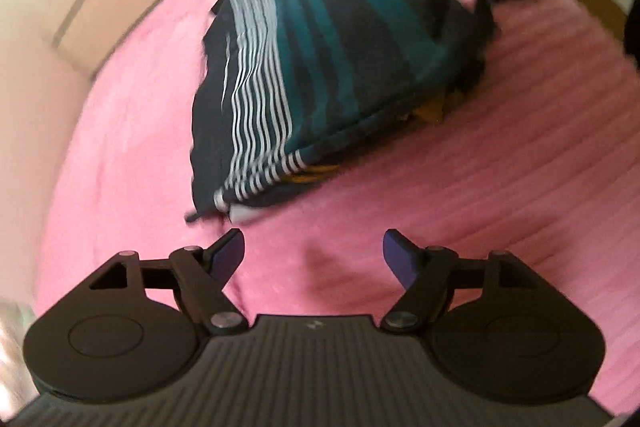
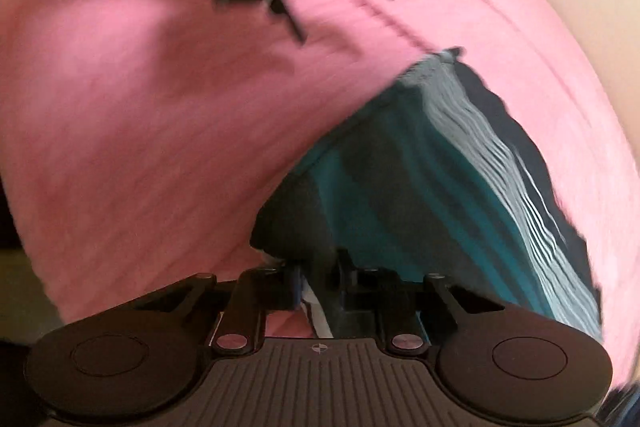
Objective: Fold clothes
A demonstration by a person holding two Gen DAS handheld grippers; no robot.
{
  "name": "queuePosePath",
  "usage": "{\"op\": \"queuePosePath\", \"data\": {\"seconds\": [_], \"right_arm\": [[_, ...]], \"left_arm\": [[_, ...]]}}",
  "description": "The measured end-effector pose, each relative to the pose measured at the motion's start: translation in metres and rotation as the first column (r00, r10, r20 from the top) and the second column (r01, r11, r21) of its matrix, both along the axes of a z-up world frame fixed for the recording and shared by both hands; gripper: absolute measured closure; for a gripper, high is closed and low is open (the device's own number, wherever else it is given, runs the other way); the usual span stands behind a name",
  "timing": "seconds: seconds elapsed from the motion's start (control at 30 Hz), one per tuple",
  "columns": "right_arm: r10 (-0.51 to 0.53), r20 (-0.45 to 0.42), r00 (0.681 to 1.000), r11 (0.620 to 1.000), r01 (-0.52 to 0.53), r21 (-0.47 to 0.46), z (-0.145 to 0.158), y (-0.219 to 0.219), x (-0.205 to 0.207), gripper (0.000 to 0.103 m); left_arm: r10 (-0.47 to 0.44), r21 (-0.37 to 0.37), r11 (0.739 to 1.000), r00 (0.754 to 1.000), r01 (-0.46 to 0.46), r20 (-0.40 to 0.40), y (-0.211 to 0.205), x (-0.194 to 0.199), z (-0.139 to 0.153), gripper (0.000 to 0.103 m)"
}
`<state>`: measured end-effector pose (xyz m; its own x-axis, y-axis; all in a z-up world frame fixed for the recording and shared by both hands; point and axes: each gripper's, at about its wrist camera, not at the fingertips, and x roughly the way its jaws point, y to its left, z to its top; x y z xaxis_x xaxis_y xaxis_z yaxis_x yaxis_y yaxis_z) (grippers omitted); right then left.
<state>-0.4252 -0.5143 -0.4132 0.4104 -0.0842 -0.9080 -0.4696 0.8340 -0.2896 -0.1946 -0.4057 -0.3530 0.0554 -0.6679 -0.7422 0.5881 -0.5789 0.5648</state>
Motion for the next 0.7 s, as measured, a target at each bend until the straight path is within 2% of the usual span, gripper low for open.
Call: {"op": "queuePosePath", "data": {"seconds": [0.07, 0.17, 0.23, 0.27, 0.3, 0.37, 0.4, 0.53, 0.7], "right_arm": [[-0.031, 0.024, 0.999, 0.999, 0.030, 0.031, 0.014, -0.007, 0.001, 0.090], [-0.083, 0.050, 0.995, 0.994, 0.079, 0.071, 0.026, -0.020, 0.000, 0.090], [-0.112, 0.064, 0.992, 0.990, 0.107, 0.090, 0.031, -0.023, 0.002, 0.090], [-0.122, 0.068, 0.990, 0.989, 0.115, 0.096, 0.033, -0.023, 0.000, 0.090], [-0.132, 0.070, 0.989, 0.987, 0.125, 0.103, 0.034, -0.023, 0.000, 0.090], [-0.158, 0.066, 0.985, 0.982, 0.150, 0.118, 0.039, -0.026, 0.003, 0.091], [-0.169, 0.061, 0.984, 0.979, 0.161, 0.125, 0.042, -0.027, 0.005, 0.092], [-0.201, 0.053, 0.978, 0.968, 0.190, 0.161, 0.063, -0.019, -0.002, 0.093], [-0.242, 0.048, 0.969, 0.935, 0.220, 0.279, 0.093, -0.012, -0.009, 0.093]], "left_arm": [[-0.087, -0.037, 0.995, 0.992, 0.091, 0.086, -0.011, -0.001, -0.014, 0.029], [-0.199, -0.061, 0.975, 0.964, 0.212, 0.176, -0.028, 0.000, -0.032, 0.030], [-0.276, -0.045, 0.955, 0.937, 0.292, 0.211, -0.039, 0.002, -0.041, 0.044], [-0.305, -0.026, 0.948, 0.929, 0.317, 0.210, -0.044, 0.004, -0.042, 0.060], [-0.331, -0.006, 0.941, 0.921, 0.339, 0.204, -0.049, 0.005, -0.043, 0.064], [-0.355, 0.021, 0.933, 0.914, 0.358, 0.197, -0.058, 0.008, -0.040, 0.084], [-0.357, 0.030, 0.933, 0.915, 0.358, 0.189, -0.061, 0.010, -0.035, 0.089], [-0.353, 0.024, 0.935, 0.923, 0.354, 0.153, -0.057, 0.021, 0.001, 0.092], [-0.400, 0.088, 0.916, 0.902, 0.391, 0.163, -0.039, 0.025, 0.061, 0.092]]}}
